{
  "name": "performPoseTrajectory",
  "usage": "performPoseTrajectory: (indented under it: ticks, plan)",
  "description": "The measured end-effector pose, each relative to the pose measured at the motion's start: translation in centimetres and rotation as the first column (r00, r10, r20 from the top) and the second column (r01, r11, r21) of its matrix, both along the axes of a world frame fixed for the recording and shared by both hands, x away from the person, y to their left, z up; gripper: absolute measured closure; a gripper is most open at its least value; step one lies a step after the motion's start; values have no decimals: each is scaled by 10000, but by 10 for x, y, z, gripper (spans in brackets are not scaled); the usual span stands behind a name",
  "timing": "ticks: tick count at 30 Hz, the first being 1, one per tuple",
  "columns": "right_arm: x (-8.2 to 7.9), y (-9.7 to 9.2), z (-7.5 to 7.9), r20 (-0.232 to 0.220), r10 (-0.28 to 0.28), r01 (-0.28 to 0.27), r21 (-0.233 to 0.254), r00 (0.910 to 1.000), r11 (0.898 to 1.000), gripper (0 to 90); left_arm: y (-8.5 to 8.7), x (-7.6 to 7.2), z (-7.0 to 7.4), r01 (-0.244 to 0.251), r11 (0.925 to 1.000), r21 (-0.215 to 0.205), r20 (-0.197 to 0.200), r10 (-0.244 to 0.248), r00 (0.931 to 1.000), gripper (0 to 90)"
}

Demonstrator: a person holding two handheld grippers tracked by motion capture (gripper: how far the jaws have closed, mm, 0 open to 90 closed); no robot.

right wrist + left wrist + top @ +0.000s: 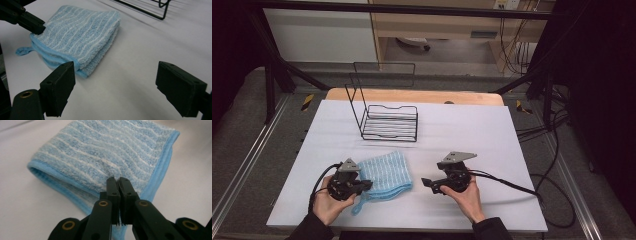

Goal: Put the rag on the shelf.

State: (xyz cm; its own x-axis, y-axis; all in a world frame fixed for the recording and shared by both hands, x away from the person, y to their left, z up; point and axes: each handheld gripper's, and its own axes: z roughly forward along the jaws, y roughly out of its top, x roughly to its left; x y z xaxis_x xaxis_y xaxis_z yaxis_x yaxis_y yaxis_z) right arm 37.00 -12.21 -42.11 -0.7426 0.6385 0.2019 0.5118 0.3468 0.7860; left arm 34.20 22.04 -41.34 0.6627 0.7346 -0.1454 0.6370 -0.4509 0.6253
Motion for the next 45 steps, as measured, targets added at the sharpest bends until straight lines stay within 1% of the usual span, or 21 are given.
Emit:
performPoseTrajectory:
  ticks: [1, 3, 5, 6, 9, 11, 13, 15, 18, 21, 24, 28, 31, 32, 33, 34, 36, 38, 40, 42, 45]
  plan:
    - [1, 4, 0, -24, 50, -50, -1, 10000, 10000, 170, 2, 0, -1, 77, 10000, -4, -149, -77, 9999, 874]
    - [2, 15, -2, -95, 135, -135, 8, 9999, 9999, 191, 5, 1, -5, 163, 9999, -45, -223, -164, 9996, 872]
    - [3, 27, -5, -144, 172, -173, -70, 9997, 9998, 240, 5, 1, -9, 164, 9998, -129, -237, -167, 9996, 862]
    - [4, 34, -7, -225, 138, -141, -125, 9997, 9998, 261, 5, 1, -14, 242, 9996, -138, -298, -246, 9993, 857]
    - [5, 50, -15, -280, 47, -56, -313, 9996, 9995, 345, 4, 0, -15, 218, 9991, -363, -144, -223, 9996, 831]
    - [7, 57, -21, -430, -33, 21, -294, 9991, 9996, 389, 4, 0, -16, 216, 9992, -335, -49, -218, 9997, 815]
    - [8, 61, -27, -693, -199, 186, -198, 9974, 9996, 426, 3, 0, -17, 181, 9991, -371, -61, -184, 9998, 806]
    - [7, 61, -31, -832, -270, 229, -489, 9962, 9985, 444, 5, 0, -16, 120, 9988, -482, 31, -118, 9999, 773]
    - [4, 61, -32, -794, -253, 206, -594, 9965, 9980, 483, 10, 3, -9, -118, 9976, -688, 461, 150, 9988, 684]
    - [1, 60, -30, -676, -150, 110, -603, 9976, 9981, 534, 18, 14, 1, -455, 9969, -639, 995, 517, 9937, 561]
    - [-3, 59, -28, -513, -39, 7, -612, 9987, 9981, 569, 25, 32, 6, -706, 9964, -463, 1186, 756, 9901, 515]
    - [-5, 60, -29, -623, -190, 153, -581, 9979, 9982, 575, 27, 55, 0, -815, 9965, -204, 918, 830, 9923, 505]
    - [-5, 61, -32, -657, -324, 285, -588, 9973, 9979, 582, 28, 64, -8, -693, 9975, 144, 941, 676, 9933, 525]
    - [-5, 61, -33, -648, -344, 306, -586, 9973, 9978, 590, 28, 66, -11, -671, 9976, 182, 823, 654, 9945, 540]
    - [-6, 61, -33, -685, -359, 320, -565, 9970, 9979, 603, 28, 66, -11, -671, 9976, 182, 823, 654, 9945, 549]
    - [-6, 62, -34, -764, -357, 319, -509, 9964, 9982, 620, 29, 69, -16, -590, 9982, 115, 629, 582, 9963, 566]
    - [-7, 62, -36, -786, -393, 359, -445, 9961, 9984, 643, 29, 70, -19, -482, 9985, 253, 602, 466, 9971, 595]
    - [-6, 62, -36, -947, -383, 348, -379, 9948, 9987, 669, 30, 71, -21, -432, 9989, 168, 527, 422, 9977, 627]
    - [-7, 63, -36, -1061, -357, 327, -295, 9937, 9990, 701, 29, 70, -21, -326, 9994, 69, 414, 323, 9986, 690]
    - [-6, 63, -37, -1158, -273, 252, -195, 9929, 9995, 746, 29, 70, -20, -333, 9993, 147, 380, 327, 9987, 741]
    - [-4, 63, -35, -1294, -152, 136, -128, 9915, 9998, 818, 29, 69, -19, -387, 9992, 15, 217, 387, 9990, 802]
